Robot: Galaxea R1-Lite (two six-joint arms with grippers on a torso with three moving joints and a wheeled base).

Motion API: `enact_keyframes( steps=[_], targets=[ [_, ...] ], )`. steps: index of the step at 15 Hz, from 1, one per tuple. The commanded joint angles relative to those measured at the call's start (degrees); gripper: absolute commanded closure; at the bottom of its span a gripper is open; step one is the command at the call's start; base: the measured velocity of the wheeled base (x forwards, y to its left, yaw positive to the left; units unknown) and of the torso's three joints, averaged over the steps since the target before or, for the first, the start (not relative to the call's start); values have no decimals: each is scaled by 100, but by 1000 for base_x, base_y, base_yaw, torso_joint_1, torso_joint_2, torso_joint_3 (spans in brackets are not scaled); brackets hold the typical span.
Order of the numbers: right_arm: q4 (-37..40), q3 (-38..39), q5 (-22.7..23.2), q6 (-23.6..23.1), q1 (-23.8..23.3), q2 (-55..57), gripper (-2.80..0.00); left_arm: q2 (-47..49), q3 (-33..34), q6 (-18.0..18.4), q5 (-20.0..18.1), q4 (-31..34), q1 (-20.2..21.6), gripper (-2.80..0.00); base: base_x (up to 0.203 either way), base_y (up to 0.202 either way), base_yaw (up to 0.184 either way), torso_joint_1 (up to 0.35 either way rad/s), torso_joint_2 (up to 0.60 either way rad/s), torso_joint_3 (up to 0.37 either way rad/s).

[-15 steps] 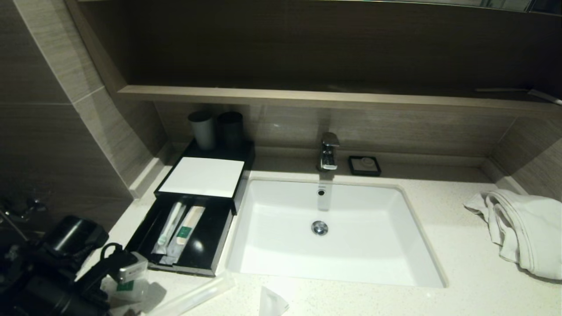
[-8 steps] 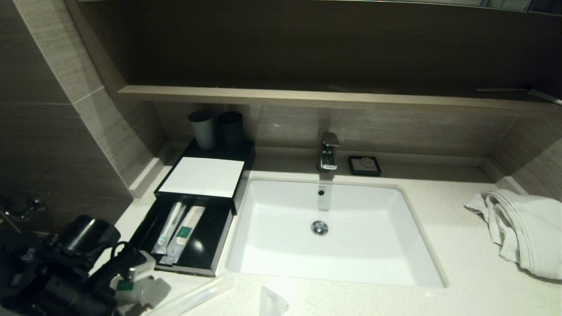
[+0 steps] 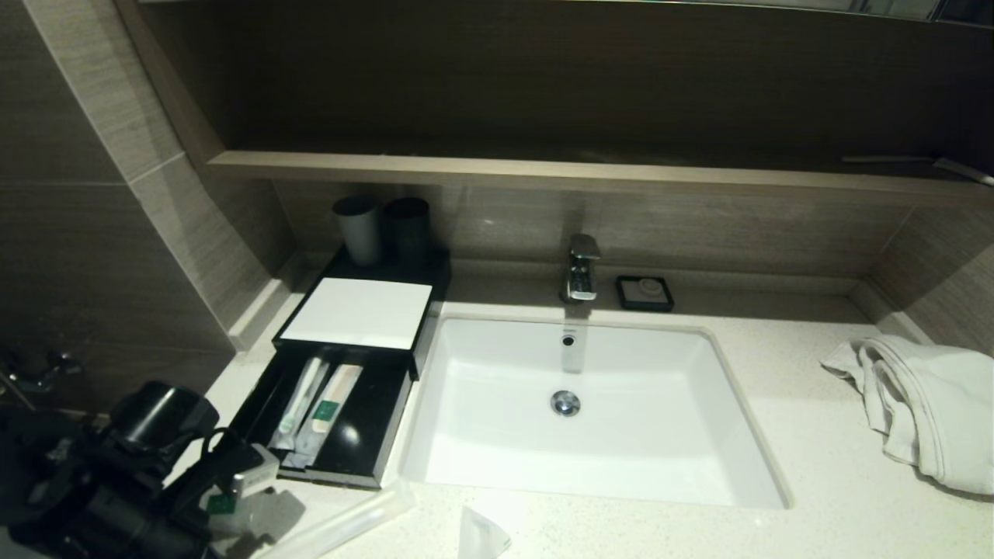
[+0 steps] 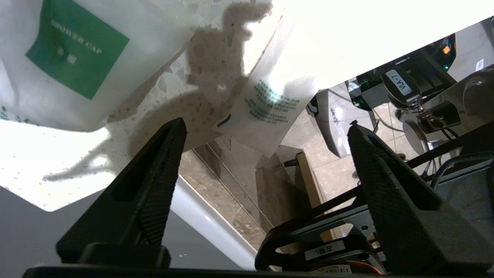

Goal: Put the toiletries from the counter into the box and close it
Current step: Pick up the bathroom toiletry

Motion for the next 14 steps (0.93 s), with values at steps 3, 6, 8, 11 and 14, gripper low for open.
enact_keyframes(
  steps=[3, 6, 8, 11, 14],
  targets=[
    [1, 0, 2, 0, 0, 0, 0, 79, -24, 8, -9, -2, -35, -280, 0, 0, 0, 0, 0, 0],
    [1, 0, 2, 0, -6, 0, 0, 123, -33, 8, -1, -2, -44, -280, 0, 0, 0, 0, 0, 0],
    [1, 0, 2, 0, 0, 0, 0, 132, -33, 8, 18, -2, -44, -280, 0, 0, 0, 0, 0, 0],
    [1, 0, 2, 0, 0, 0, 0, 159, -50, 8, 18, -2, -44, -280, 0, 0, 0, 0, 0, 0],
    [1, 0, 2, 0, 0, 0, 0, 300, -14, 6, 87, -159, -44, -280, 0, 0, 0, 0, 0, 0]
  ],
)
